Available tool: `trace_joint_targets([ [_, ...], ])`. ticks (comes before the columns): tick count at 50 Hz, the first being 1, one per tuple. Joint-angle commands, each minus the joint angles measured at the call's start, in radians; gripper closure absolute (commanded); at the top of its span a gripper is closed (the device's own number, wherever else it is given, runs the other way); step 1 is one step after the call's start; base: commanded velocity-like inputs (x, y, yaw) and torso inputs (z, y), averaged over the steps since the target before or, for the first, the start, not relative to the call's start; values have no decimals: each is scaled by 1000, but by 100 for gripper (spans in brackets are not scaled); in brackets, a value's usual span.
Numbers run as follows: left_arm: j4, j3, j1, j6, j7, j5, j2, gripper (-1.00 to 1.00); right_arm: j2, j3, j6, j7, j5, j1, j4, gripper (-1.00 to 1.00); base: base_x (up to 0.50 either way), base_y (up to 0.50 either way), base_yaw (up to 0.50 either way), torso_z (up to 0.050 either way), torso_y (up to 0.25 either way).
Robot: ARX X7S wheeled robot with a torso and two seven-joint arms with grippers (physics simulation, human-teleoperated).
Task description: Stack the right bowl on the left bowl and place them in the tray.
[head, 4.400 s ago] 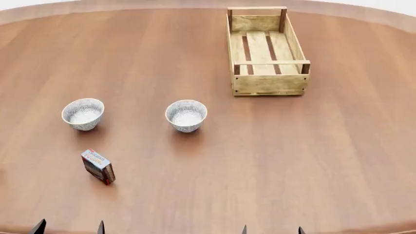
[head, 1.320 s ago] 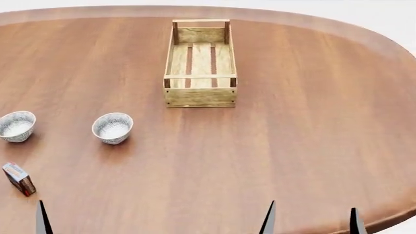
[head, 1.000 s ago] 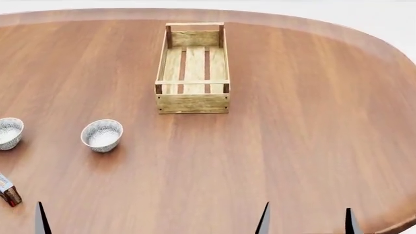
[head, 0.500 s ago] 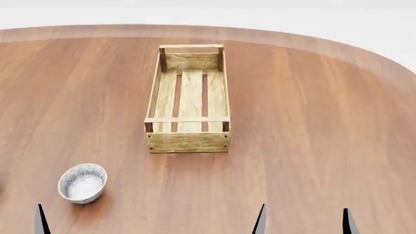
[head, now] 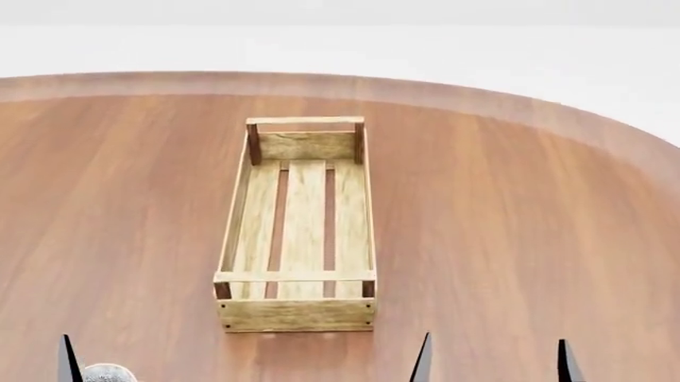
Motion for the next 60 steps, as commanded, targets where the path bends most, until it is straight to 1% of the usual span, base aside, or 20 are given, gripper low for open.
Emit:
trace_joint_targets([
  [1,17,-21,2,-9,18,6,14,-100,-13,13,9,-17,-25,4,-3,-100,500,0,0,0,0],
  [38,27,-15,-1,-13,1,-13,-6,-100,0,-13,5,0,-36,15,13,-100,500,3,0,0,0],
  [40,32,-15,3,-12,0,-15,-9,-100,3,-17,-29,-3,-32,10,19,-100,500,17,0,0,0],
  [41,34,-15,4,-12,0,-15,-9,-100,4,-17,-17,-3,-32,10,14,-100,500,19,0,0,0],
  [52,38,-15,7,-28,-3,-33,-13,-100,7,-19,-18,7,-31,11,24,-100,31,1,0,0,0],
  [57,40,-10,4,-54,-6,-4,-11,-100,8,-22,-19,9,-32,12,28,-100,0,0,0,0,0],
  [60,42,-9,4,-59,-11,12,-10,-100,9,-23,-20,10,-31,13,30,-100,0,0,0,13,-210],
])
